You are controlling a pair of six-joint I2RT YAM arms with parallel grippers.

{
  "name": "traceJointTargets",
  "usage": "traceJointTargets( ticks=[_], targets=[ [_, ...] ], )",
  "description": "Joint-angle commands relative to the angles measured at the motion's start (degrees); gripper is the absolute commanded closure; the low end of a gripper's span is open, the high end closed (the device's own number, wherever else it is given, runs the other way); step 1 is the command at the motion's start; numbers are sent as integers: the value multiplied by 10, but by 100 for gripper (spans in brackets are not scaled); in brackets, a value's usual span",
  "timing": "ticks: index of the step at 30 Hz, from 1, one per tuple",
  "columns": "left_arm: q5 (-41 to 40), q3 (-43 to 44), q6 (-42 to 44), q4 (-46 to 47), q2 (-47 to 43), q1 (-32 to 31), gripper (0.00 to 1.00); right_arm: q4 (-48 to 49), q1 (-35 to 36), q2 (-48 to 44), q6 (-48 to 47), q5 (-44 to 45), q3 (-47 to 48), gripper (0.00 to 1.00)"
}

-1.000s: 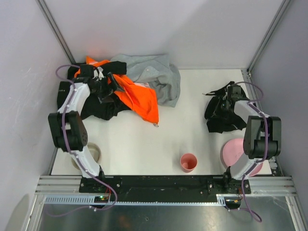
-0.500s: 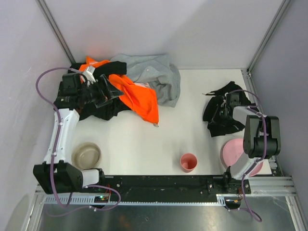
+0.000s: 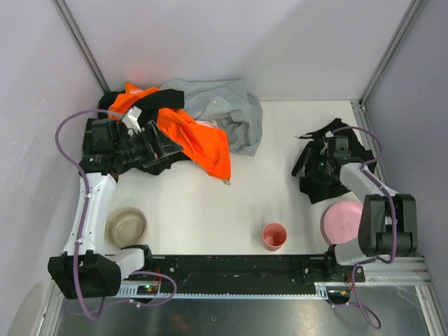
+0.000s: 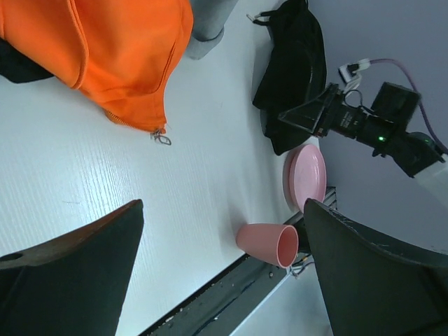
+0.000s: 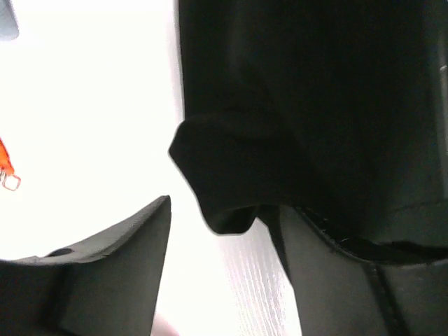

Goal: Pick out a specific cloth from the pile

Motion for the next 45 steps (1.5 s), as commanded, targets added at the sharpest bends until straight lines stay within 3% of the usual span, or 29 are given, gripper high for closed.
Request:
traceJointTargets(
  ticks=[1,6,16,23,30,33,45],
  targets=[
    [18,-21,15,6,-32,2,0,-24,30,-67,3,24,-7,25],
    [13,-45,24,6,-46,1,0,-29,71,-129,23,28,-16,10],
    [-79,-65,73,-48,-48,-45,0,-42,190,-169,58,56,-15,4],
    [-292,-51,110,-111,-38,-142,0,-73,250,-200,64,103,-15,3],
    [-509,-50,110,-145,-60,-229,0,-111,271,-290,68,125,-15,1],
    [-562,-53,106,-147,-85,-249,0,-121,272,-340,72,126,-16,1],
    [-563,-67,100,-92,-240,-257,0,-127,272,-531,51,179,-16,1]
  ],
)
